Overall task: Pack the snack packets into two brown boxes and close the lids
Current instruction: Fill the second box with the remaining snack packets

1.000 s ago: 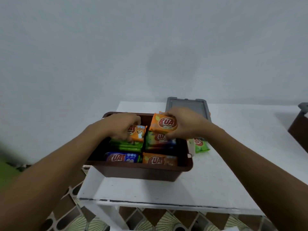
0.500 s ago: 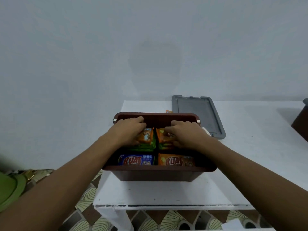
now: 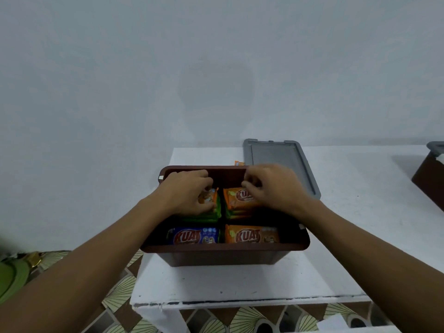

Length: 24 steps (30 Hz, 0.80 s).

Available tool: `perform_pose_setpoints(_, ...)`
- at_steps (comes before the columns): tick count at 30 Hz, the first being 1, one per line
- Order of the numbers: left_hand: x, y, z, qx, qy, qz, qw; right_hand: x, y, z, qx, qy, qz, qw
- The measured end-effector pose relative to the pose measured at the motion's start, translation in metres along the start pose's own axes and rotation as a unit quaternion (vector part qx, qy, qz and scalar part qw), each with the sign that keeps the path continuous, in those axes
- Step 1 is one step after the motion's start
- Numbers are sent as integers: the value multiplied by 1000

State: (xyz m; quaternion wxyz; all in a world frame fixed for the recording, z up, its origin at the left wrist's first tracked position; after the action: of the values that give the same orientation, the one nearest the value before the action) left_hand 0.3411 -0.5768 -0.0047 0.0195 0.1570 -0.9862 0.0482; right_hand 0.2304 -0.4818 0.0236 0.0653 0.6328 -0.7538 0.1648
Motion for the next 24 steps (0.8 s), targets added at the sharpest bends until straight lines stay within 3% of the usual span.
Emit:
perform_pose_setpoints(3,16,10,-22,-16,61,10,998,-1,53,-29,38,110,77,990)
perform_pose_setpoints(6,34,15,-38,-56,106,4,993,-12,133,-19,107,133,202,964)
perform_pose_setpoints(8,50,19,-47,-85,130,-3,988,-17,166,3,109,71,213,968)
perform_pose_setpoints(11,76,28,-50,-131,142,-12,981,-19,184,44,81,-63,160,982)
perform_pose_setpoints(15,117,45,-45,-149,129,-8,980,-20,203,71,50,-151,149,976)
perform_pose_setpoints(20,163,50,-41,-157,138,-32,977,-36,268,55,-49,-175,211,961)
perform_pose_setpoints(24,198,52,-24,-142,79,-49,985,-61,318,36,-126,-192,302,925)
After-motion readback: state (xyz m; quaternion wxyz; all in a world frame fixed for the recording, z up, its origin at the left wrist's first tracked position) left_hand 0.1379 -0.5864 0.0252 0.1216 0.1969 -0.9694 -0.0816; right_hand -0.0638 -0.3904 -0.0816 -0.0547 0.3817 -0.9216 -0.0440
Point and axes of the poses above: each hand's wrist, its own x-axis towards the middle knuckle, its own z-axis out of the palm, y = z × x, the point moved 10 cm from there along x, towards the middle knuckle, and after that the axes turned 2 degrees about x, right-handed, at the moved point
